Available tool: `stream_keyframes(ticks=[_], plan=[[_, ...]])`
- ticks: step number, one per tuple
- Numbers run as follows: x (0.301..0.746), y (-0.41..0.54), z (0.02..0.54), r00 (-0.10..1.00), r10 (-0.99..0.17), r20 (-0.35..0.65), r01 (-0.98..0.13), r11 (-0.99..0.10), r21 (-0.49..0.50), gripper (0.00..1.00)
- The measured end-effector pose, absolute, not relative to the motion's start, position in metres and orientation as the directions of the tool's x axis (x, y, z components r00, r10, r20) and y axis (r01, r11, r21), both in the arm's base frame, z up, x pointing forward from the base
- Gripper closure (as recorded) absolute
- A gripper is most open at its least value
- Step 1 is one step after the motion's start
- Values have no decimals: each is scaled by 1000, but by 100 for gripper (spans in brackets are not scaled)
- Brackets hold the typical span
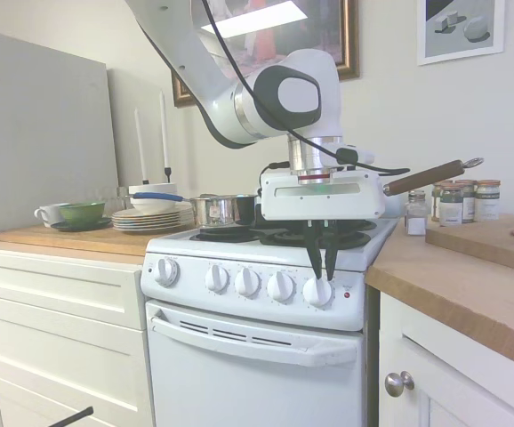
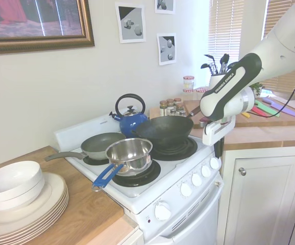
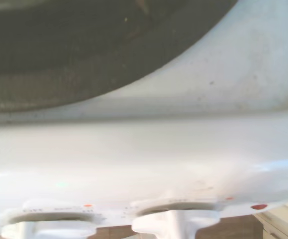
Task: Turn on the stove on the bottom right
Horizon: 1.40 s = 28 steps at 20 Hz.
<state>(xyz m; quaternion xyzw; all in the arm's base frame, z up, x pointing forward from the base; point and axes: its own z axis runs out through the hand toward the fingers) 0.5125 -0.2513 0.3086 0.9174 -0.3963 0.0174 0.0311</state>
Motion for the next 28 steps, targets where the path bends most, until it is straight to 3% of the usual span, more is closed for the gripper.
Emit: stream_keyframes(ticks=[28], plan=[[520, -221, 294, 713, -701, 35, -702, -711, 42, 100]])
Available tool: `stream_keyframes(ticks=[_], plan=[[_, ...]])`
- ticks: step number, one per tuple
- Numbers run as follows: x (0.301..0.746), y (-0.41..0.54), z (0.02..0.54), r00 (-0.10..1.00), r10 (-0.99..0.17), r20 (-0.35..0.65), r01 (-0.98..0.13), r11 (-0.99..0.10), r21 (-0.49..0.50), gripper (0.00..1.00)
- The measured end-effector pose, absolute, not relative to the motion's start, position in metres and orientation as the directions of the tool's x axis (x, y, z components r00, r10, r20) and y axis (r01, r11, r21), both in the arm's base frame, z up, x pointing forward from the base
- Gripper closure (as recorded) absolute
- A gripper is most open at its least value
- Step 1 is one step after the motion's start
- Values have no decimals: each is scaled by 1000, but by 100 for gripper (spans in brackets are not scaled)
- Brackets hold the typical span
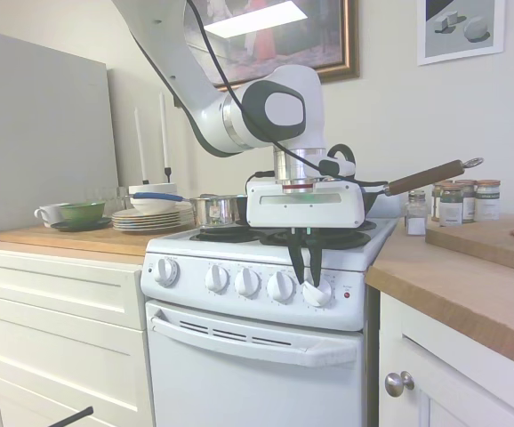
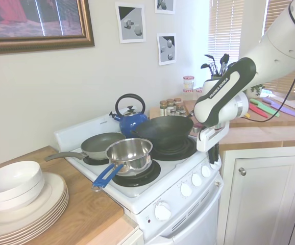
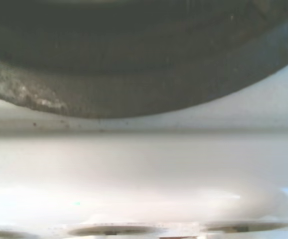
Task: Turn on the stove on the bottom right
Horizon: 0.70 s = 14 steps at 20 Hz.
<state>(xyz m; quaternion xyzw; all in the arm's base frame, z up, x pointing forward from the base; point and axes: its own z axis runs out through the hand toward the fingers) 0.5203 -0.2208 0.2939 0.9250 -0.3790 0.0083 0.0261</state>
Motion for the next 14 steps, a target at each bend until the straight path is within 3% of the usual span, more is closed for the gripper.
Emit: stream_keyframes(ticks=[14], plan=[[519, -217, 310, 699, -714, 40, -715, -699, 12, 100]])
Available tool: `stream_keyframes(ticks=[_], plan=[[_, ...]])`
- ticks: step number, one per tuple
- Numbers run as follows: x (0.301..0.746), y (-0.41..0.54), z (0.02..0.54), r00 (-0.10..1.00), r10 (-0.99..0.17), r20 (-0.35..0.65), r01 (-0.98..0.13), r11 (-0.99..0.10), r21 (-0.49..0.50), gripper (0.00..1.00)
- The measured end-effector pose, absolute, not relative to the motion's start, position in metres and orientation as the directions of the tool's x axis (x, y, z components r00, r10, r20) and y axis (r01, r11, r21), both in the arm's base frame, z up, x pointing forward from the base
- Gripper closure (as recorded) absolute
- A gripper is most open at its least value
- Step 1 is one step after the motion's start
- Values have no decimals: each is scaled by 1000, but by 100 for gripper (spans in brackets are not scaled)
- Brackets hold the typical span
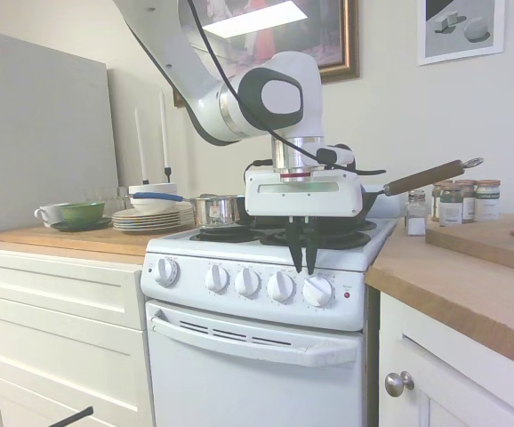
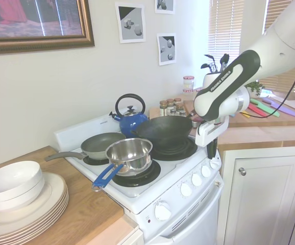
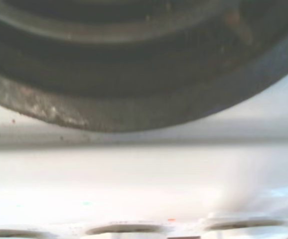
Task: Turn on the stove on the bottom right
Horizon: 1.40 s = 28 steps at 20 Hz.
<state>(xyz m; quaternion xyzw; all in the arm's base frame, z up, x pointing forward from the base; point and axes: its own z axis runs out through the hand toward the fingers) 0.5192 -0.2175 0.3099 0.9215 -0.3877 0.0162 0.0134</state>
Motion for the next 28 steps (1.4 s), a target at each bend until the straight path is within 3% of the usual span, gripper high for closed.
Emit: stream_keyframes(ticks=[28], plan=[[511, -226, 263, 671, -739, -58, -741, -671, -16, 100]])
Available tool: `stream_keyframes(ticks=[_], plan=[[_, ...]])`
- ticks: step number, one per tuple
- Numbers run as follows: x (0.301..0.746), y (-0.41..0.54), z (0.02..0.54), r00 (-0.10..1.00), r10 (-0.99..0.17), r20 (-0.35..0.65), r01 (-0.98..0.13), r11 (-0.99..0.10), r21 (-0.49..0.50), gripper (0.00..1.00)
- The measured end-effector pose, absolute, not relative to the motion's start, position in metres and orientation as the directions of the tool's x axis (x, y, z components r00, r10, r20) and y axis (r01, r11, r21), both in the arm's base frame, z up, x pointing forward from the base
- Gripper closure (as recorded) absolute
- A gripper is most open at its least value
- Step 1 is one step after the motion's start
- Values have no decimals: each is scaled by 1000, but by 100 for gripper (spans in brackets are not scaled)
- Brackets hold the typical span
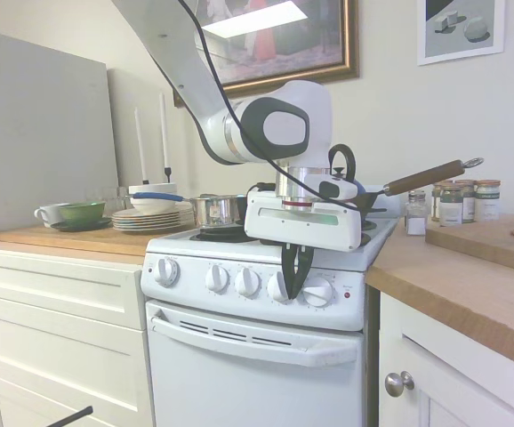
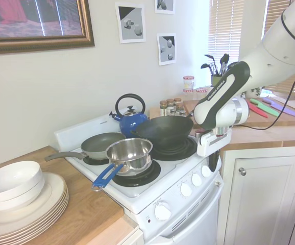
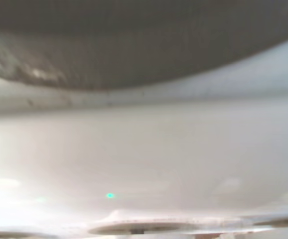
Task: Turn on the stove on the bottom right
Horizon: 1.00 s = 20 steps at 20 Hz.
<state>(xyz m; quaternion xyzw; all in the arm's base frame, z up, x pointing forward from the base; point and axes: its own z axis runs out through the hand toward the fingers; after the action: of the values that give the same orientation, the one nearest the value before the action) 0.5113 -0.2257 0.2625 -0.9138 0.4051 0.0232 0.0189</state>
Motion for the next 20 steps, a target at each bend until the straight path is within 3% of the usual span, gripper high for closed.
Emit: stream_keyframes(ticks=[11, 20], plan=[[506, -237, 248, 664, -745, -61, -747, -665, -5, 100], [502, -236, 254, 695, -719, -8, -719, -695, 25, 100]])
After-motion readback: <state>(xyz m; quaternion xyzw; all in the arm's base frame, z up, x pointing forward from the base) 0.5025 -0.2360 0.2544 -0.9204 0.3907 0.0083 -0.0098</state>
